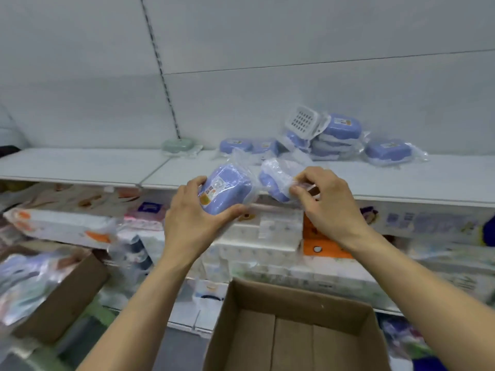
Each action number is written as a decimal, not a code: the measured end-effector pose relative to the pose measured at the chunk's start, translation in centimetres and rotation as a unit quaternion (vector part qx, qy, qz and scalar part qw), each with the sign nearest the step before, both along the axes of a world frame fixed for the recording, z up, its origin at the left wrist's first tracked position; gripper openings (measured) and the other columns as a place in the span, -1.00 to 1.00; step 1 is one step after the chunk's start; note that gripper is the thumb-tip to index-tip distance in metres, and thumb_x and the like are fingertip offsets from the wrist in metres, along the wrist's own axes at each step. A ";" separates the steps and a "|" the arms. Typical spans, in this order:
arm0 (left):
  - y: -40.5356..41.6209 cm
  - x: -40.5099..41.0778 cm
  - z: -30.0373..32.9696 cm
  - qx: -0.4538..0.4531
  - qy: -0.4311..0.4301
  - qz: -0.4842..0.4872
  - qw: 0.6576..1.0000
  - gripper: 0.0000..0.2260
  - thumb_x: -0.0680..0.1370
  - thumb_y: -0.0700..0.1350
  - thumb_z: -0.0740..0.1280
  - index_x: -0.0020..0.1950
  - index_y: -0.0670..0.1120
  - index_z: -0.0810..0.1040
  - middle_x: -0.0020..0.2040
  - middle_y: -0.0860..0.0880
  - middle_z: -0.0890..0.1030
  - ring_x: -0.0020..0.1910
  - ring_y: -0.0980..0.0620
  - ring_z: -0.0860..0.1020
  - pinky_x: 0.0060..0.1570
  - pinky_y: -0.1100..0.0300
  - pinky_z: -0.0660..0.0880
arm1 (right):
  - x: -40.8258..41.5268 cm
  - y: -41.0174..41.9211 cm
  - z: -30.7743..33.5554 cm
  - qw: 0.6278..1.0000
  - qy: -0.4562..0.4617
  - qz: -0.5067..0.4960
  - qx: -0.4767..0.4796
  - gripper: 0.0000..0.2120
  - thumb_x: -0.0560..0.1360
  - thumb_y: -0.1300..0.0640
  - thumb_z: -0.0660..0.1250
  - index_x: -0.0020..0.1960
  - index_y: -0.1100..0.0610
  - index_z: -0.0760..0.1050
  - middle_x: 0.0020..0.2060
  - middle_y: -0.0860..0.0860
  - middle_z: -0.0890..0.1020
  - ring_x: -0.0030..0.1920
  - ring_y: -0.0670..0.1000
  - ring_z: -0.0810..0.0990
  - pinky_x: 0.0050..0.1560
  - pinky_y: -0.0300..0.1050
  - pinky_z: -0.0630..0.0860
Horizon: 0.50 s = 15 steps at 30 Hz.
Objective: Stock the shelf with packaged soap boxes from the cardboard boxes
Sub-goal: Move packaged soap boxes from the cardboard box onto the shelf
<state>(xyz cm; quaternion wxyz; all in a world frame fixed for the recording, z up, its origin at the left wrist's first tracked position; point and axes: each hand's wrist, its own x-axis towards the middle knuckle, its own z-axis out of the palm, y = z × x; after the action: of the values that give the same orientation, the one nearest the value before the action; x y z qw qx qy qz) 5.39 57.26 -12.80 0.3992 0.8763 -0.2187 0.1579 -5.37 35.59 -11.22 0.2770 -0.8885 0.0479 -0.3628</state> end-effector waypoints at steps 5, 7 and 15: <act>12.6 2.5 -0.4 0.000 0.002 0.039 0.999 -0.16 0.15 0.49 0.37 0.31 0.08 0.40 0.15 0.08 0.48 0.11 0.02 0.49 0.13 -0.05 0.49 | 4.8 12.1 -0.6 0.999 0.006 0.035 0.016 -0.93 0.50 0.17 0.39 -0.13 0.12 0.52 -0.21 -0.03 0.57 -0.13 0.02 0.51 -0.13 -0.06 0.48; 18.5 3.7 -1.2 -0.002 0.012 0.064 0.998 -0.20 0.18 0.48 0.40 0.30 0.10 0.40 0.14 0.09 0.50 0.10 0.02 0.50 0.11 -0.08 0.51 | 6.9 17.5 -1.3 0.998 0.012 0.059 0.026 -0.92 0.50 0.17 0.39 -0.15 0.13 0.51 -0.23 -0.04 0.55 -0.16 0.02 0.50 -0.15 -0.06 0.46; 35.5 8.6 -3.4 0.021 0.057 0.163 0.985 -0.10 0.18 0.54 0.30 0.35 0.02 0.36 0.19 0.05 0.44 0.17 -0.01 0.46 0.14 -0.06 0.48 | 16.5 32.9 -2.5 0.985 0.057 0.158 0.044 -0.93 0.50 0.19 0.36 -0.15 0.15 0.51 -0.23 -0.02 0.57 -0.20 0.01 0.51 -0.16 -0.09 0.44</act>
<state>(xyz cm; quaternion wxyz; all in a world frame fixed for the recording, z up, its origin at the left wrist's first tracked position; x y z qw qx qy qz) 13.98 92.78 -16.16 0.3617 0.9158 -0.0535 0.1660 11.09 68.53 -13.69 0.3662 -0.8910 -0.0619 -0.2611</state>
